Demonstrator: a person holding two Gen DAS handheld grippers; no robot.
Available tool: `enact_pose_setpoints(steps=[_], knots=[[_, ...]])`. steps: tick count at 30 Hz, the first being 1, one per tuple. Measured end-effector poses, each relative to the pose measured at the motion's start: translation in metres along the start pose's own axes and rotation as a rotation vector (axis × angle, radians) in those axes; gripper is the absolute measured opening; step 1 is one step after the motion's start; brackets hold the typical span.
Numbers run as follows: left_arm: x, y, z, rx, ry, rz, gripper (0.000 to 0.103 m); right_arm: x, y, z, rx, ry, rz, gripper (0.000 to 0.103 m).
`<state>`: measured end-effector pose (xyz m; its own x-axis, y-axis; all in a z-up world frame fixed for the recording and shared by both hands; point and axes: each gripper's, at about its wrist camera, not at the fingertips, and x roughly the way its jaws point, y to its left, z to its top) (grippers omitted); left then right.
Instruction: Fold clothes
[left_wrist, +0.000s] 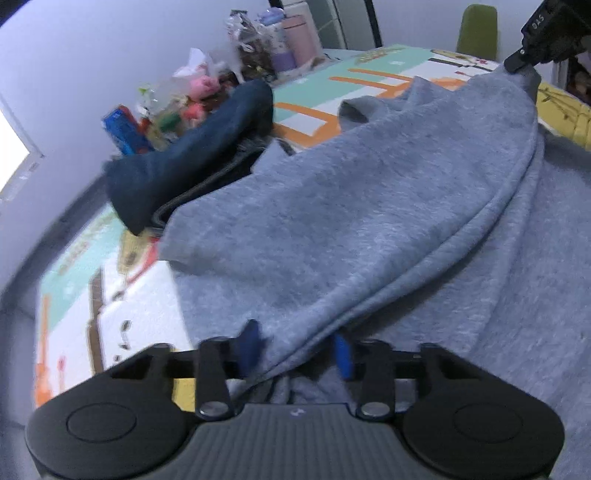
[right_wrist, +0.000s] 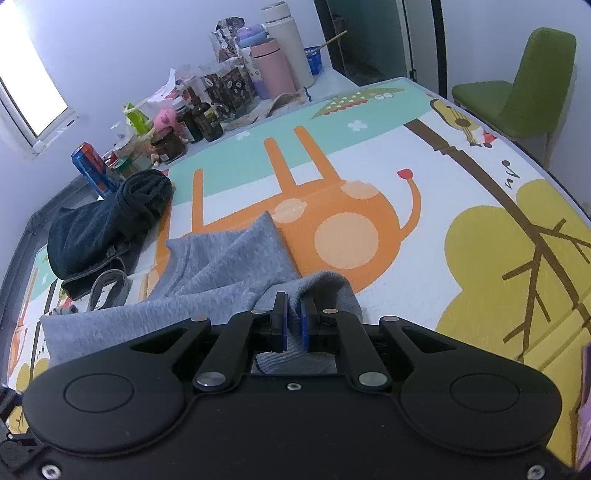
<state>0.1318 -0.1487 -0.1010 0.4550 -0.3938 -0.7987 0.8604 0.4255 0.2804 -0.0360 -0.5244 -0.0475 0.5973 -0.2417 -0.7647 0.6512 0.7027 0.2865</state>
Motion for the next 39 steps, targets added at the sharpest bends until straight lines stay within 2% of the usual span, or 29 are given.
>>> enact_pose_setpoints(steps=[2,4,7,9,15,18,21,26,28,30,35,37,39], knots=[[0.001,0.003,0.001,-0.025,-0.008,-0.010,0.015,-0.001,0.001,-0.001,0.005,-0.002,-0.004,0.009],[-0.005,0.010,0.002,-0.081,-0.038,-0.020,0.012,-0.003,0.002,-0.001,0.011,-0.004,-0.006,0.009],[-0.019,0.022,-0.001,-0.165,-0.098,-0.006,0.010,-0.008,0.003,0.000,0.024,-0.013,0.005,0.009],[-0.025,0.027,-0.004,-0.227,-0.114,0.045,0.010,-0.012,0.004,0.000,0.033,-0.020,0.021,0.009],[-0.040,0.049,-0.035,-0.578,-0.155,0.149,0.011,-0.021,0.020,0.000,0.022,-0.030,0.089,0.009],[-0.041,0.055,-0.055,-0.723,-0.140,0.200,0.012,-0.021,0.034,-0.004,-0.018,-0.024,0.109,0.009],[-0.036,0.064,-0.074,-0.868,-0.097,0.199,0.017,-0.016,0.046,-0.011,-0.064,0.005,0.105,0.009],[-0.037,0.062,-0.085,-0.939,-0.084,0.248,0.027,-0.004,0.061,-0.028,-0.103,0.076,0.134,0.012],[-0.036,0.060,-0.089,-0.964,-0.081,0.254,0.027,-0.002,0.070,-0.035,-0.127,0.083,0.154,0.012],[-0.035,0.058,-0.094,-0.975,-0.067,0.258,0.027,0.001,0.082,-0.042,-0.158,0.095,0.185,0.012],[-0.035,0.056,-0.101,-0.959,-0.048,0.261,0.030,0.022,0.101,-0.054,-0.205,0.156,0.192,0.013],[-0.033,0.058,-0.101,-0.966,-0.037,0.266,0.034,0.032,0.105,-0.059,-0.227,0.173,0.166,0.013],[-0.032,0.060,-0.102,-0.983,-0.029,0.265,0.035,0.046,0.105,-0.062,-0.269,0.191,0.084,0.013]])
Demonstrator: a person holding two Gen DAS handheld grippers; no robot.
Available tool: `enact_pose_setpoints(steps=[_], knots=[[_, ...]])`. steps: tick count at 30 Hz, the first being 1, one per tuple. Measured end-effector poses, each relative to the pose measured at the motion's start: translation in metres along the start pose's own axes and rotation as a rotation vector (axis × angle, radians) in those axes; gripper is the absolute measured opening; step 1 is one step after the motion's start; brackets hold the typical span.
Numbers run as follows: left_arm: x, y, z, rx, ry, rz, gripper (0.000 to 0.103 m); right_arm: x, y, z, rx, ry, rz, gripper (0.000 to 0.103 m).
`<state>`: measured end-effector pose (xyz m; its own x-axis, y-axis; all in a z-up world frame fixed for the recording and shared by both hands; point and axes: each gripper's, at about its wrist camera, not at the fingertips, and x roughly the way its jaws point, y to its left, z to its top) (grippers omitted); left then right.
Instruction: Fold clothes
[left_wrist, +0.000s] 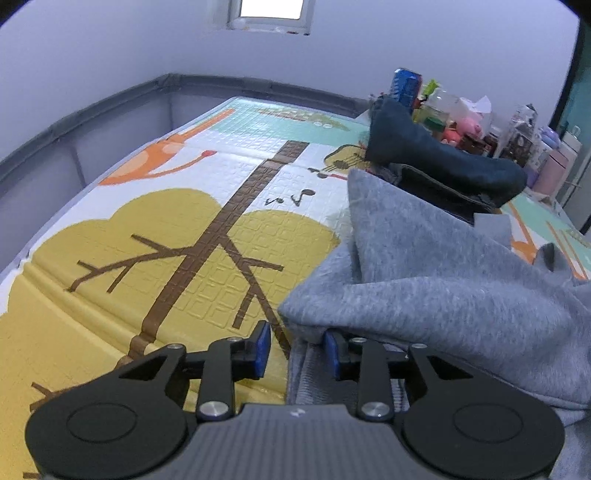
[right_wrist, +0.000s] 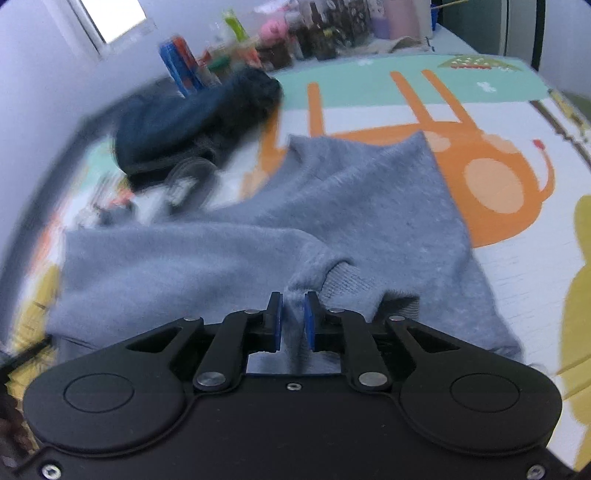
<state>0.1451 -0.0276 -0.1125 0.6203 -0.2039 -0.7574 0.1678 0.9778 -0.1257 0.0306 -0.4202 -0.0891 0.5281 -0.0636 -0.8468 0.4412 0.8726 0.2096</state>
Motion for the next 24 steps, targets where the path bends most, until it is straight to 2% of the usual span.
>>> enact_pose_setpoints(steps=[1,2,8,13,16,19,24], knots=[[0.000,0.000,0.000,0.002,0.000,0.002,0.035,0.008,-0.001,-0.001,-0.015,0.017,-0.040,0.012],[0.000,0.000,-0.001,0.005,-0.001,0.005,0.036,0.016,-0.006,-0.002,-0.021,0.042,-0.072,0.007],[-0.001,0.003,-0.004,0.012,0.005,0.018,0.042,0.018,-0.028,-0.004,0.032,0.041,-0.056,0.005],[-0.010,-0.002,-0.006,0.106,-0.017,0.035,0.039,0.009,-0.036,0.001,0.060,0.000,-0.129,0.004],[-0.021,-0.004,-0.005,0.135,-0.043,0.052,0.037,-0.005,-0.043,0.003,0.106,-0.020,-0.088,0.006],[-0.036,-0.005,0.000,0.126,-0.089,0.048,0.036,-0.019,-0.039,0.006,0.112,-0.058,-0.085,0.010],[-0.051,-0.019,0.018,0.152,-0.165,-0.029,0.036,-0.032,-0.011,0.011,0.075,-0.096,-0.018,0.010]])
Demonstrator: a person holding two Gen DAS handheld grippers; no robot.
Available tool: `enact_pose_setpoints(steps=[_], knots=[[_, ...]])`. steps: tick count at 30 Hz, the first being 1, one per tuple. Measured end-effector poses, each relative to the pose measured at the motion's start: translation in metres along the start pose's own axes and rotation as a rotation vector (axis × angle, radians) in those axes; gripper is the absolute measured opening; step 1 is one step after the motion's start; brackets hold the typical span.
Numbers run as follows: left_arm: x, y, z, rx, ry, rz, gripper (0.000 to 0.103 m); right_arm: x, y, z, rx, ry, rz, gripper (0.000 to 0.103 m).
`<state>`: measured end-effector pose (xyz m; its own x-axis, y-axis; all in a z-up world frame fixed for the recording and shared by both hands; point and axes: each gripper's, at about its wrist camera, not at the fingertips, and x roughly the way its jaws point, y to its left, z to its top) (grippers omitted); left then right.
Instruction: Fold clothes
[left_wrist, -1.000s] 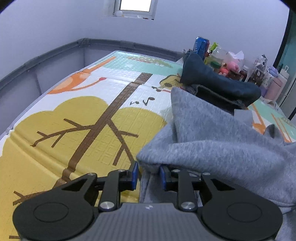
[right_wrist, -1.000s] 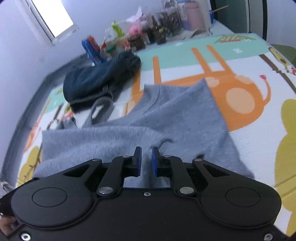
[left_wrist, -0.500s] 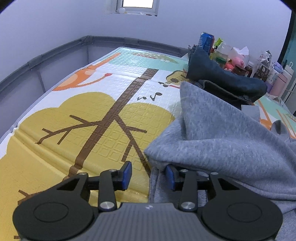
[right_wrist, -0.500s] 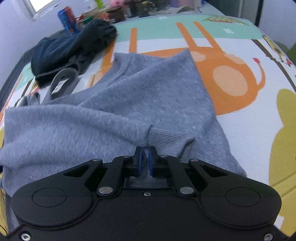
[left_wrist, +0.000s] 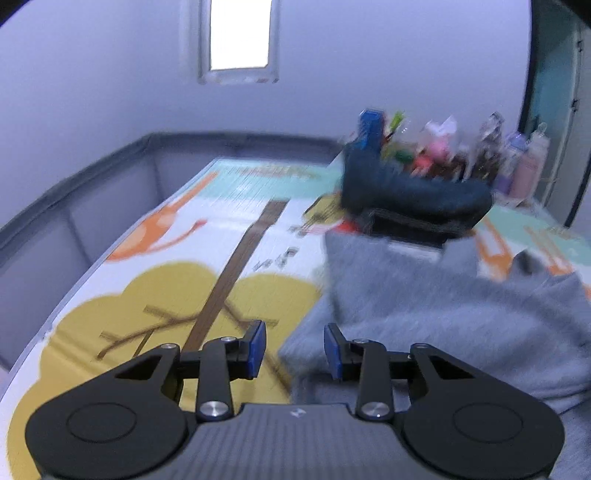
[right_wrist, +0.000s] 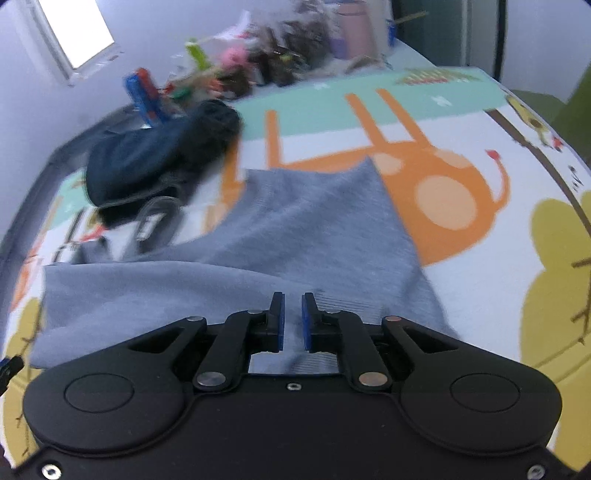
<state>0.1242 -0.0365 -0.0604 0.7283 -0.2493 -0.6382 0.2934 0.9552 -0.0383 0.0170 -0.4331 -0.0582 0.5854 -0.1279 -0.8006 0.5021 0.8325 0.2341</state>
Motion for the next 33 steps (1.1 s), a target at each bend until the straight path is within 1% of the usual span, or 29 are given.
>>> enact_pose_setpoints(steps=[3,6,10,13,15,16,18,19,21,23,26,28,33], knots=[[0.003,-0.014,0.012,0.034,-0.025,-0.055,0.036,0.000,0.024,-0.002,-0.042,-0.009,0.028,0.010],[0.013,-0.032,0.023,0.087,-0.038,-0.103,0.037,0.008,0.044,-0.006,-0.062,0.002,0.044,0.010],[0.040,-0.049,0.035,0.141,0.005,-0.117,0.037,0.022,0.062,-0.013,-0.070,0.039,0.052,0.010],[0.061,-0.051,0.039,0.135,0.053,-0.120,0.037,0.032,0.070,-0.017,-0.070,0.063,0.069,0.011],[0.070,-0.050,0.038,0.124,0.082,-0.131,0.037,0.035,0.076,-0.016,-0.074,0.063,0.105,0.019],[0.075,-0.049,0.037,0.118,0.097,-0.139,0.037,0.036,0.080,-0.015,-0.078,0.061,0.122,0.021],[0.083,-0.047,0.034,0.116,0.125,-0.142,0.037,0.037,0.092,-0.008,-0.103,0.044,0.148,0.022],[0.087,-0.047,0.031,0.122,0.139,-0.136,0.037,0.038,0.100,-0.004,-0.120,0.039,0.160,0.023],[0.096,-0.045,0.026,0.132,0.172,-0.116,0.038,0.042,0.116,0.005,-0.154,0.035,0.185,0.026],[0.103,-0.041,0.020,0.121,0.199,-0.113,0.038,0.046,0.133,0.012,-0.188,0.036,0.209,0.028],[0.104,-0.033,0.016,0.088,0.193,-0.140,0.039,0.057,0.164,0.021,-0.255,0.056,0.245,0.030],[0.102,-0.031,0.016,0.085,0.188,-0.143,0.040,0.067,0.188,0.026,-0.306,0.079,0.274,0.034],[0.090,-0.029,0.018,0.074,0.159,-0.140,0.041,0.094,0.246,0.037,-0.380,0.143,0.342,0.036]])
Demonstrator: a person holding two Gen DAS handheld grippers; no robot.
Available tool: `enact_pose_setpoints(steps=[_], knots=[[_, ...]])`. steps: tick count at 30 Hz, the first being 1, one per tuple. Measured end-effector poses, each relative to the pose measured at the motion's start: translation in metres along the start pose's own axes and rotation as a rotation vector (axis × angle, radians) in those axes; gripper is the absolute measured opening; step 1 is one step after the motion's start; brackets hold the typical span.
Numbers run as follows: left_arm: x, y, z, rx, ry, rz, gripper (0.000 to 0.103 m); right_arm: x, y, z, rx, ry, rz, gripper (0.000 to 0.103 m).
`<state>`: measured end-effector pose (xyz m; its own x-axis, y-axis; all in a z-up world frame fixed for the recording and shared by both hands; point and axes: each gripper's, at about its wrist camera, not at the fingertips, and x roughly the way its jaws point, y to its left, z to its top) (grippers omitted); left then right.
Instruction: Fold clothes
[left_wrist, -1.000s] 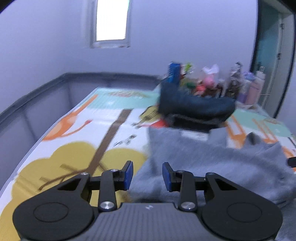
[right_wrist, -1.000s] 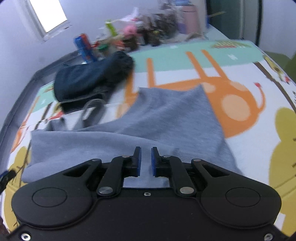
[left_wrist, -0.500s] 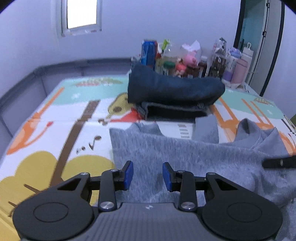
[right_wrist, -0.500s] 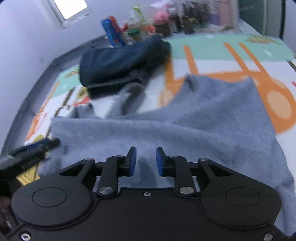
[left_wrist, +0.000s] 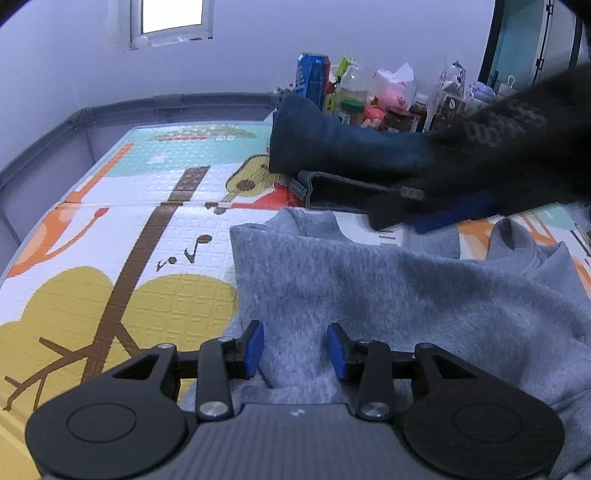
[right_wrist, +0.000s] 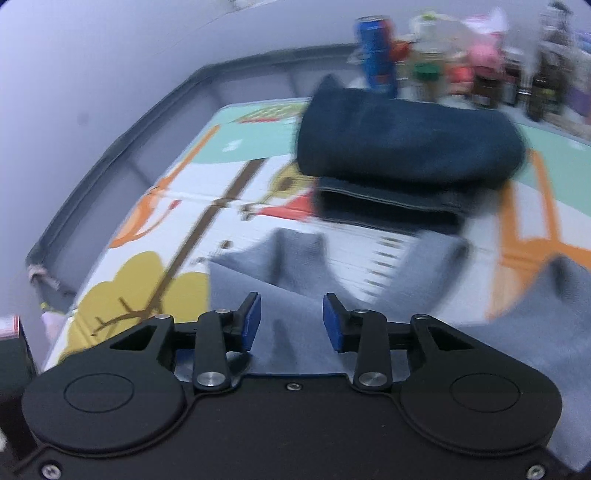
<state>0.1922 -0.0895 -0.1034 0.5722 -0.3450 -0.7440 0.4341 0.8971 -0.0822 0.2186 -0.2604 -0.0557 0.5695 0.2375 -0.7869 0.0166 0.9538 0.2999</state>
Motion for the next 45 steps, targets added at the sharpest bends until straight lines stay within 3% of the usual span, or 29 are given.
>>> enact_pose_setpoints(steps=[8,16,24,36,40,43,45], knots=[[-0.019,0.006,-0.011,-0.036,-0.039,-0.003,0.050,0.060,0.022,0.041,0.039,0.148,0.053,0.039],[-0.021,0.011,-0.020,-0.078,-0.037,-0.031,0.051,0.102,0.026,0.048,0.073,0.280,0.036,0.042],[-0.020,0.014,-0.025,-0.107,-0.039,-0.055,0.051,0.121,0.045,0.055,0.088,0.330,0.042,0.056],[-0.023,0.021,-0.039,-0.142,-0.057,-0.111,0.053,0.157,0.065,0.069,0.051,0.367,0.009,0.058],[-0.022,0.026,-0.040,-0.157,-0.056,-0.133,0.053,0.160,0.078,0.067,-0.087,0.400,-0.041,0.053],[-0.021,0.028,-0.039,-0.164,-0.055,-0.135,0.053,0.155,0.094,0.061,-0.262,0.421,-0.105,0.041],[-0.019,0.029,-0.039,-0.167,-0.053,-0.135,0.054,0.152,0.101,0.057,-0.343,0.425,-0.140,0.020]])
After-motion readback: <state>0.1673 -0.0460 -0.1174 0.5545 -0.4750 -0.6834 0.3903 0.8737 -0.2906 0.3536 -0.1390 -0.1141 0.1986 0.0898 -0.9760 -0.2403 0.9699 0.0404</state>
